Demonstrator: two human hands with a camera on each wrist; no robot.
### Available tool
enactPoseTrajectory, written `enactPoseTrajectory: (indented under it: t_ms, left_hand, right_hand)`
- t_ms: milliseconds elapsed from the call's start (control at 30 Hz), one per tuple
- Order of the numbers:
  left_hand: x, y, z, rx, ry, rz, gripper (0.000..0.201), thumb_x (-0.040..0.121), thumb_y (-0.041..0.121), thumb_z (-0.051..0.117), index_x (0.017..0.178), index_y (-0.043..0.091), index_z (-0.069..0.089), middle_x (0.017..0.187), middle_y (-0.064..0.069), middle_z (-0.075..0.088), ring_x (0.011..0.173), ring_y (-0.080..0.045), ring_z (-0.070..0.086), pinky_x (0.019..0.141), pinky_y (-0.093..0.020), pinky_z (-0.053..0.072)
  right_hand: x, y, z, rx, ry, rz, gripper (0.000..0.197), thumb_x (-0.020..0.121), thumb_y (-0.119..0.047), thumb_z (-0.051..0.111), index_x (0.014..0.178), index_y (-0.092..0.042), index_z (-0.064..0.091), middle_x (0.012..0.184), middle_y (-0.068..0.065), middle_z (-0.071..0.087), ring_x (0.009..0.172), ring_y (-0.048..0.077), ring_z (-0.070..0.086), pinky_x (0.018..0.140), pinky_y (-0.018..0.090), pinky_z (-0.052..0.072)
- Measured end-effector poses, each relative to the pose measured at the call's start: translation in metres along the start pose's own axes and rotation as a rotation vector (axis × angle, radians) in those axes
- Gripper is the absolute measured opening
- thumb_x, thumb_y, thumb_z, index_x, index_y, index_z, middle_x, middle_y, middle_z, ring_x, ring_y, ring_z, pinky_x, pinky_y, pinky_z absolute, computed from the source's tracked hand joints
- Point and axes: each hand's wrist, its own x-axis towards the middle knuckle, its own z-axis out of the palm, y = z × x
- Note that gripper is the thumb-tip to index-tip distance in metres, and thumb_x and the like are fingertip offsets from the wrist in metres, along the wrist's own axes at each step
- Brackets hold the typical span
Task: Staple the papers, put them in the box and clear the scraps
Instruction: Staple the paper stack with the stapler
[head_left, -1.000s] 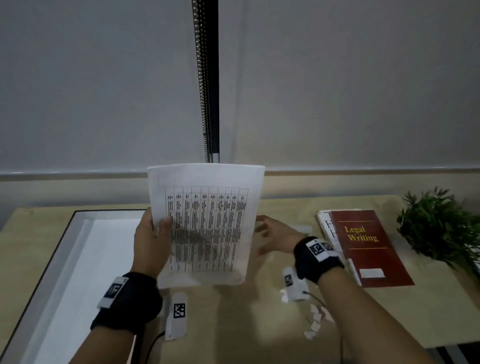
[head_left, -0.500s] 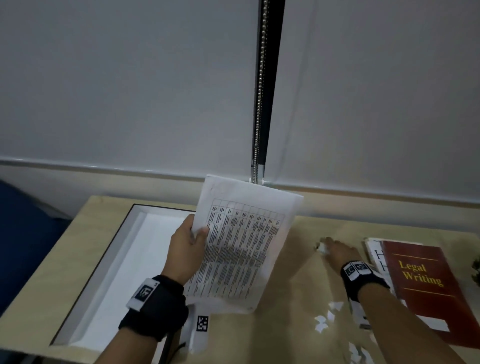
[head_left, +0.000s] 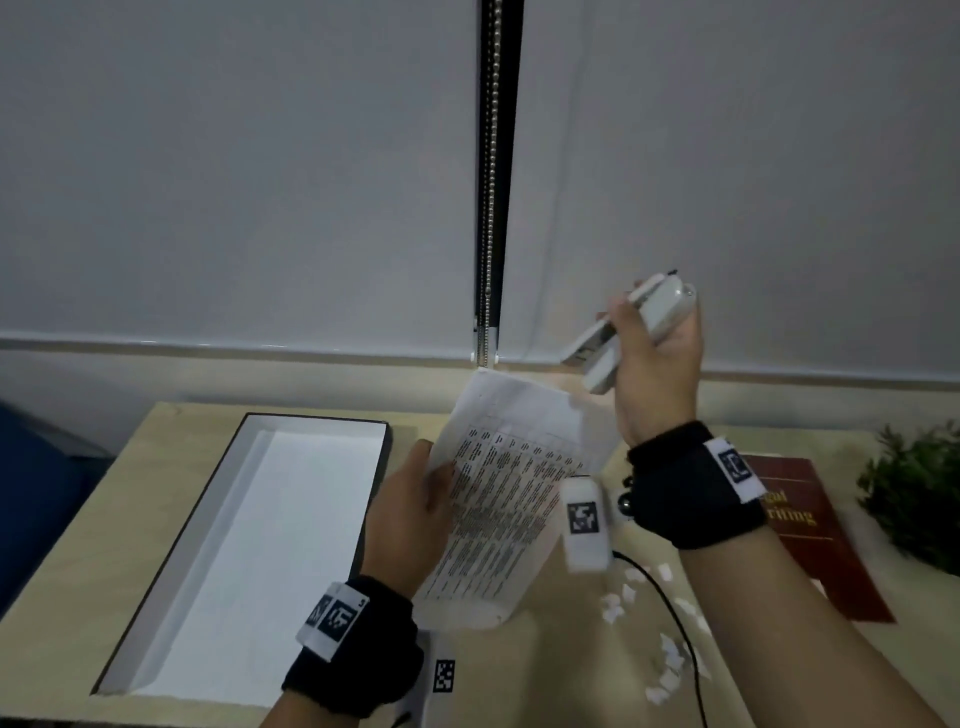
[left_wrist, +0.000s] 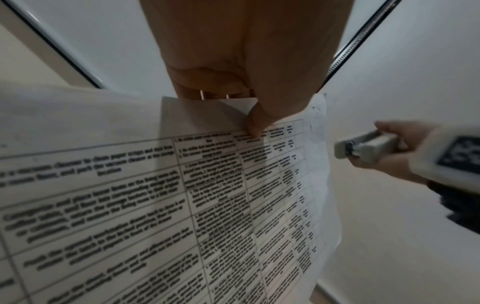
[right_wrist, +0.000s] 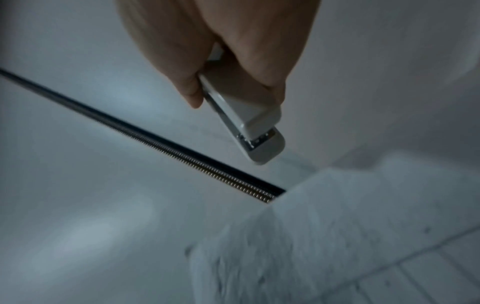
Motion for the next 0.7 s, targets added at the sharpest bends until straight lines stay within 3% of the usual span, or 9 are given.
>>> enactPoseTrajectory:
  t_ms: [100, 233, 333, 467, 533, 600, 700]
  left_hand:
    - [-0.007, 0.007, 0.003, 0.044, 0.021, 0.038, 0.008, 0.095, 0.018, 0.048, 0.087, 0.014, 0.048, 0.064, -0.005, 0.063, 0.054, -0.024, 0.058, 0.046, -0.034, 0.045]
    - [-0.015, 0.013, 0.005, 0.084, 0.02, 0.051, 0.013, 0.095, 0.016, 0.048, 0.082, 0.015, 0.043, 0.059, -0.002, 0.059, 0.048, -0.022, 0.052, 0.041, -0.025, 0.03]
    - [-0.02, 0.017, 0.006, 0.089, 0.017, 0.046, 0.018, 0.095, 0.016, 0.048, 0.081, 0.02, 0.038, 0.056, 0.004, 0.051, 0.048, -0.022, 0.043, 0.04, -0.023, 0.026]
    - [-0.026, 0.019, 0.007, 0.077, 0.0, 0.057, 0.012, 0.095, 0.017, 0.048, 0.085, 0.016, 0.043, 0.059, 0.007, 0.049, 0.051, -0.021, 0.045, 0.044, -0.028, 0.029]
    - [-0.028, 0.019, 0.008, 0.076, -0.008, 0.06, 0.011, 0.095, 0.017, 0.048, 0.086, 0.015, 0.044, 0.06, 0.007, 0.05, 0.052, -0.023, 0.047, 0.046, -0.029, 0.032]
    - [-0.03, 0.02, 0.007, 0.079, -0.02, 0.079, 0.01, 0.095, 0.016, 0.048, 0.086, 0.014, 0.044, 0.061, 0.003, 0.054, 0.056, -0.03, 0.053, 0.049, -0.033, 0.04]
    - [-0.034, 0.021, 0.006, 0.063, -0.024, 0.104, 0.011, 0.095, 0.016, 0.048, 0.085, 0.014, 0.044, 0.062, -0.002, 0.058, 0.059, -0.034, 0.057, 0.051, -0.039, 0.046]
  right_hand:
    - [-0.022, -0.006, 0.016, -0.046, -0.067, -0.058, 0.013, 0.091, -0.009, 0.056, 0.1, -0.013, 0.047, 0.086, 0.001, 0.057, 0.068, 0.002, 0.062, 0.061, 0.021, 0.057]
    - [-0.036, -0.004, 0.018, -0.139, -0.108, -0.069, 0.028, 0.09, -0.013, 0.058, 0.113, -0.003, 0.045, 0.082, 0.001, 0.057, 0.07, 0.012, 0.06, 0.066, 0.039, 0.06]
    - [-0.041, -0.002, 0.019, -0.178, -0.137, -0.05, 0.027, 0.09, -0.014, 0.058, 0.11, -0.001, 0.046, 0.08, 0.001, 0.056, 0.067, 0.008, 0.059, 0.067, 0.033, 0.058]
    - [-0.044, 0.0, 0.02, -0.125, -0.107, 0.006, 0.016, 0.092, -0.017, 0.058, 0.099, -0.006, 0.048, 0.076, 0.005, 0.058, 0.059, 0.011, 0.06, 0.059, 0.031, 0.055]
    - [-0.045, 0.001, 0.023, -0.085, -0.054, 0.03, 0.015, 0.091, -0.022, 0.059, 0.09, -0.012, 0.049, 0.071, 0.003, 0.058, 0.062, 0.017, 0.06, 0.065, 0.041, 0.054]
    - [-0.044, 0.001, 0.026, -0.06, 0.003, 0.055, 0.021, 0.086, -0.034, 0.062, 0.083, -0.017, 0.05, 0.075, 0.011, 0.056, 0.069, 0.025, 0.058, 0.073, 0.051, 0.053]
    - [-0.042, 0.0, 0.03, -0.025, 0.071, 0.087, 0.025, 0.082, -0.04, 0.062, 0.081, -0.018, 0.05, 0.078, 0.018, 0.052, 0.068, 0.028, 0.056, 0.071, 0.052, 0.053]
